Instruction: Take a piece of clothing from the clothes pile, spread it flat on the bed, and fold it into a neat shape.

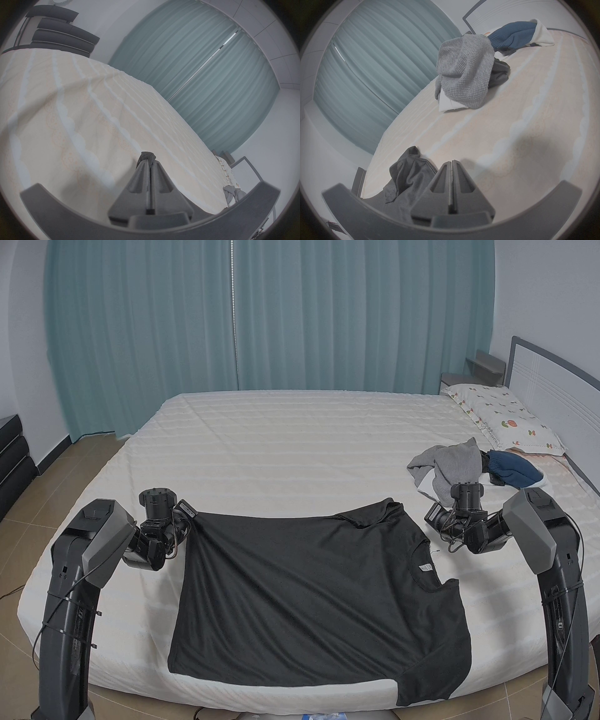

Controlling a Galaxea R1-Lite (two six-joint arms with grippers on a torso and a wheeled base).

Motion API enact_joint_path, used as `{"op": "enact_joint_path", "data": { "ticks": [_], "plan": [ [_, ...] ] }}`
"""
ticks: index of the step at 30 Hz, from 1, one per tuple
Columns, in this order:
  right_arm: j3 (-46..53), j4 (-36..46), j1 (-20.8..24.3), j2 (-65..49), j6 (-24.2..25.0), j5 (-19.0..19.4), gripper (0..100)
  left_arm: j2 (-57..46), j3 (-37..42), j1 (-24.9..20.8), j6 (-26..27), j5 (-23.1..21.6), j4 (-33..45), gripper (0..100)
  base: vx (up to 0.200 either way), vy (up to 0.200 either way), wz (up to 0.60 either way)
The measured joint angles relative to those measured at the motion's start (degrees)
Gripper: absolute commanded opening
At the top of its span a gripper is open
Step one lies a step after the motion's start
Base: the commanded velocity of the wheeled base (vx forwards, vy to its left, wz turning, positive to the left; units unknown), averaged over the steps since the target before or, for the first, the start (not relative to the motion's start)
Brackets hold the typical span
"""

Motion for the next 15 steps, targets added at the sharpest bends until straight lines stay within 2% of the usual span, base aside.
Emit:
{"op": "enact_joint_path", "data": {
  "ticks": [3, 4, 15],
  "plan": [
    [0.4, 0.0, 0.1, -0.4, 0.0, 0.1, 0, 0.2, -0.1, 0.0, 0.0, 0.0, 0.0, 0, 0.0, 0.0, 0.0],
    [0.8, 0.0, 0.3, -0.5, 0.0, 0.1, 100, 0.2, -0.1, 0.0, 0.0, 0.0, 0.0, 0, 0.0, 0.0, 0.0],
    [3.4, 0.0, 2.9, -1.3, -0.3, 0.6, 100, 0.3, -0.2, 0.0, 0.0, 0.0, 0.1, 0, 0.0, 0.0, 0.0]
  ]
}}
